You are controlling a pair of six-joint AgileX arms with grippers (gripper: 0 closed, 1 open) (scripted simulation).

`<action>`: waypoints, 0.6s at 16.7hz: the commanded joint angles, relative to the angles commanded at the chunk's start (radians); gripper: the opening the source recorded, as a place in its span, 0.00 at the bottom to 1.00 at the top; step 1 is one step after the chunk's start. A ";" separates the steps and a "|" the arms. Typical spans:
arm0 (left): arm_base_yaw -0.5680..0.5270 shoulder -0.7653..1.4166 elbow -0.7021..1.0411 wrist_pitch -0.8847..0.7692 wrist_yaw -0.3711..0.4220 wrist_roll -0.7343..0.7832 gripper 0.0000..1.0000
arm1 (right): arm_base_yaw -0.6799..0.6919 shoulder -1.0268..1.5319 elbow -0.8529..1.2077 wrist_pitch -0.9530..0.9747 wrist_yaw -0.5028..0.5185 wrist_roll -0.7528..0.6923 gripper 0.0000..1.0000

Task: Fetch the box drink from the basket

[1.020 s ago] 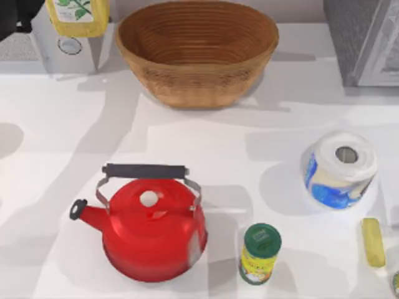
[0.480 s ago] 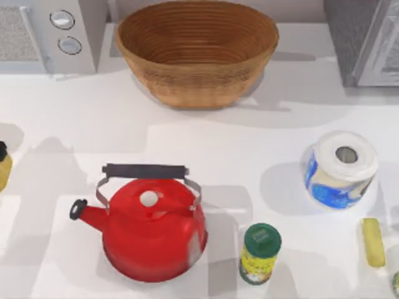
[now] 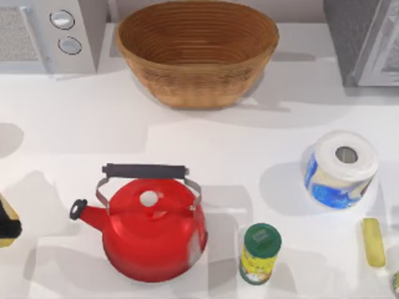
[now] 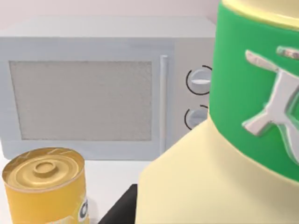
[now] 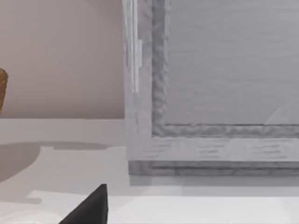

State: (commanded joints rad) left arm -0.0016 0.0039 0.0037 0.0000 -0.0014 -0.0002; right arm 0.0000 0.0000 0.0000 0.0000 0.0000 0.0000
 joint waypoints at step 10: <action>-0.049 0.116 0.032 0.095 -0.091 -0.005 0.00 | 0.000 0.000 0.000 0.000 0.000 0.000 1.00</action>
State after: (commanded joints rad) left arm -0.0508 0.1197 0.0361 0.0954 -0.0925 -0.0054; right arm 0.0000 0.0000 0.0000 0.0000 0.0000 0.0000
